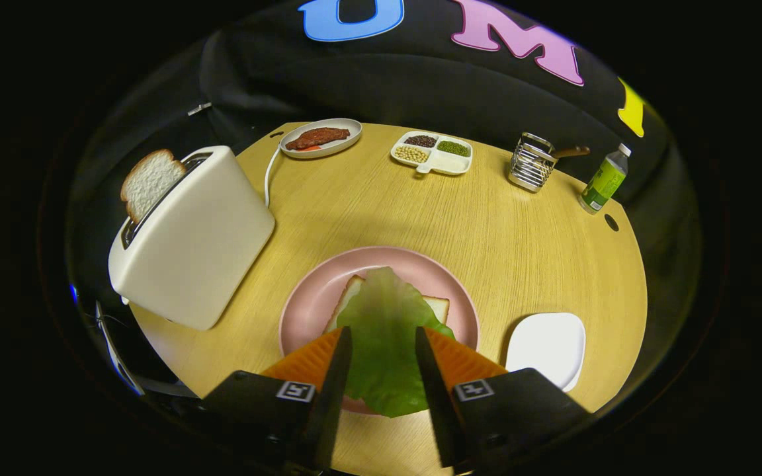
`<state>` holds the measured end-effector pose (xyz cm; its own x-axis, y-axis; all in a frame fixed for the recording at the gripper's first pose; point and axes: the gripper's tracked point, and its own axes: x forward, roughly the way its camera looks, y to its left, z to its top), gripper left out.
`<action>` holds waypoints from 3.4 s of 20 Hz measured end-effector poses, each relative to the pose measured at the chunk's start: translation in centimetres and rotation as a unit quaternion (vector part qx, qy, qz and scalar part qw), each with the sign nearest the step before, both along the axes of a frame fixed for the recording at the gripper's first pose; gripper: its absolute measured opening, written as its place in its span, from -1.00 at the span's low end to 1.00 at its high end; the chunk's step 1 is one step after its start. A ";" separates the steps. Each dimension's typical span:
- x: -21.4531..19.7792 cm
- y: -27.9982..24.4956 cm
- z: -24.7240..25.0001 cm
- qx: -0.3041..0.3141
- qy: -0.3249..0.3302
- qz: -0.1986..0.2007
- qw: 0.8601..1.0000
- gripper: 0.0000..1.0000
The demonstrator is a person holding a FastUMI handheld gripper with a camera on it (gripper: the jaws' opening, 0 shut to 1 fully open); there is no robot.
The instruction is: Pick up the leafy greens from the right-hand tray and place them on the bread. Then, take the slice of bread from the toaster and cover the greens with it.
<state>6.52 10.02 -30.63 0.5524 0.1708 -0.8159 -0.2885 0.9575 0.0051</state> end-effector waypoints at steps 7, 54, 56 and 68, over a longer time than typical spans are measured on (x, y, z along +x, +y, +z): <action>0.1 4.1 4.8 0.033 -0.046 0.019 0.998 1.00; 3.1 30.3 10.2 0.043 -0.081 0.173 0.981 -0.71; 2.9 29.7 10.7 0.055 -0.080 0.174 0.980 -0.71; 4.4 26.1 17.8 0.127 -0.118 0.120 0.977 -0.72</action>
<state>10.90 36.09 -12.79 0.6385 0.4997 -0.5854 -0.5271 0.8381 0.1405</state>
